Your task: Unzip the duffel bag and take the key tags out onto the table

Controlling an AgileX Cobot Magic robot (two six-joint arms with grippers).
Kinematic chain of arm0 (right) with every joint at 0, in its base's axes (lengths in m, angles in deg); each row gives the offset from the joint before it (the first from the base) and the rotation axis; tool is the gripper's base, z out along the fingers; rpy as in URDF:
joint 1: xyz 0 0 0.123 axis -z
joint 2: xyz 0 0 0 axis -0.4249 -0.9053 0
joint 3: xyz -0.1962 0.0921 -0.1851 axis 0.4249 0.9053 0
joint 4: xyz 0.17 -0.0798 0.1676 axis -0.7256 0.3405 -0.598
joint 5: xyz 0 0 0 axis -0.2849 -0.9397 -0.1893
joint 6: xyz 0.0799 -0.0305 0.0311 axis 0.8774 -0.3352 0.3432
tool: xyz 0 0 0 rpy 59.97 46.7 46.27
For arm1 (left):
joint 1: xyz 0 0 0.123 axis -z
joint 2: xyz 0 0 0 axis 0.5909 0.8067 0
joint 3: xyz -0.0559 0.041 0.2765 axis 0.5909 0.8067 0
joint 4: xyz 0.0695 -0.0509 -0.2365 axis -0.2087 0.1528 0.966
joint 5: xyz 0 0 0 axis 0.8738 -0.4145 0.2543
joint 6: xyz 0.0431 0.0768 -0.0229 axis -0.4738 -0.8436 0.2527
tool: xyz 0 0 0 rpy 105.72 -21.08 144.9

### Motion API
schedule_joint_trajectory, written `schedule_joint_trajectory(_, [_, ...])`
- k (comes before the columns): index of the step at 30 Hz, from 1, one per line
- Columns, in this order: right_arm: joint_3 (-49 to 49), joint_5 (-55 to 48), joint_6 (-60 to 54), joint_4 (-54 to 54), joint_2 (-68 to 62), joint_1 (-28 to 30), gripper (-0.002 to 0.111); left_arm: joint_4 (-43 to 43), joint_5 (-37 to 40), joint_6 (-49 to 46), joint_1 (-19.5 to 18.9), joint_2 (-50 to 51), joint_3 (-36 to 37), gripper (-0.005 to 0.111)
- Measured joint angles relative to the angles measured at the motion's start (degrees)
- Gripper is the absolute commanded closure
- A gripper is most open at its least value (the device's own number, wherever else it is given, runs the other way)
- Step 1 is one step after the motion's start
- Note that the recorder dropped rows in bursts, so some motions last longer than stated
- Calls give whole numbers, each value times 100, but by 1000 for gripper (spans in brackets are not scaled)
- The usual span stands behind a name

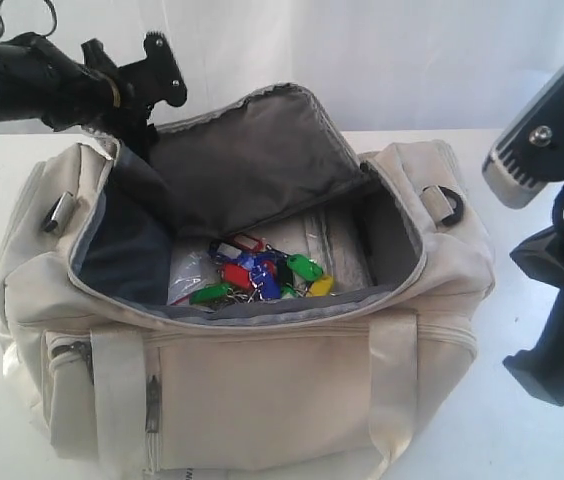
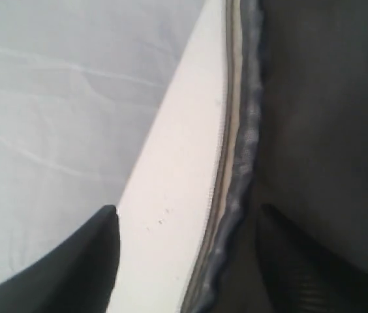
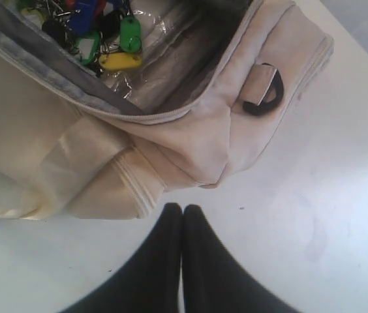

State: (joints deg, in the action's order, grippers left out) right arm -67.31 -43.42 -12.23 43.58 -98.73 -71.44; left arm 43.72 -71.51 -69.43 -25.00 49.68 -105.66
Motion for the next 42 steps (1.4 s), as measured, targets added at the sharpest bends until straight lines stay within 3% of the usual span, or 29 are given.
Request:
schedule_joint_trajectory(8, [0, 45, 0, 0, 0, 0, 108, 0, 1341, 720, 0, -176, -660, 40])
schedule_joint_trajectory(13, [0, 45, 0, 0, 0, 0, 108, 0, 2600, 1072, 0, -763, -1035, 44])
schedule_joint_trajectory(16, [0, 45, 0, 0, 0, 0, 108, 168, 3623, 1111, 0, -1024, -1071, 59])
schedule_joint_trajectory(20, [0, 45, 0, 0, 0, 0, 108, 742, 5169, 957, -3, -1213, -1083, 101])
schedule_joint_trajectory(22, [0, 110, 0, 50, 0, 0, 108, 1028, 5759, 746, -3, -1320, -991, 107])
schedule_joint_trajectory(29, [0, 302, 0, 23, 0, 0, 108, 2124, 5697, 635, -3, -2575, 188, 107])
schedule_joint_trajectory(36, [-82, 427, -300, -792, 0, 0, 108, 3342, 5288, 505, -3, -5097, 1709, 107])
schedule_joint_trajectory(42, [-988, 321, -849, -1242, -300, 11, 108, 4084, 5309, 360, -3, -6772, 3115, 107])
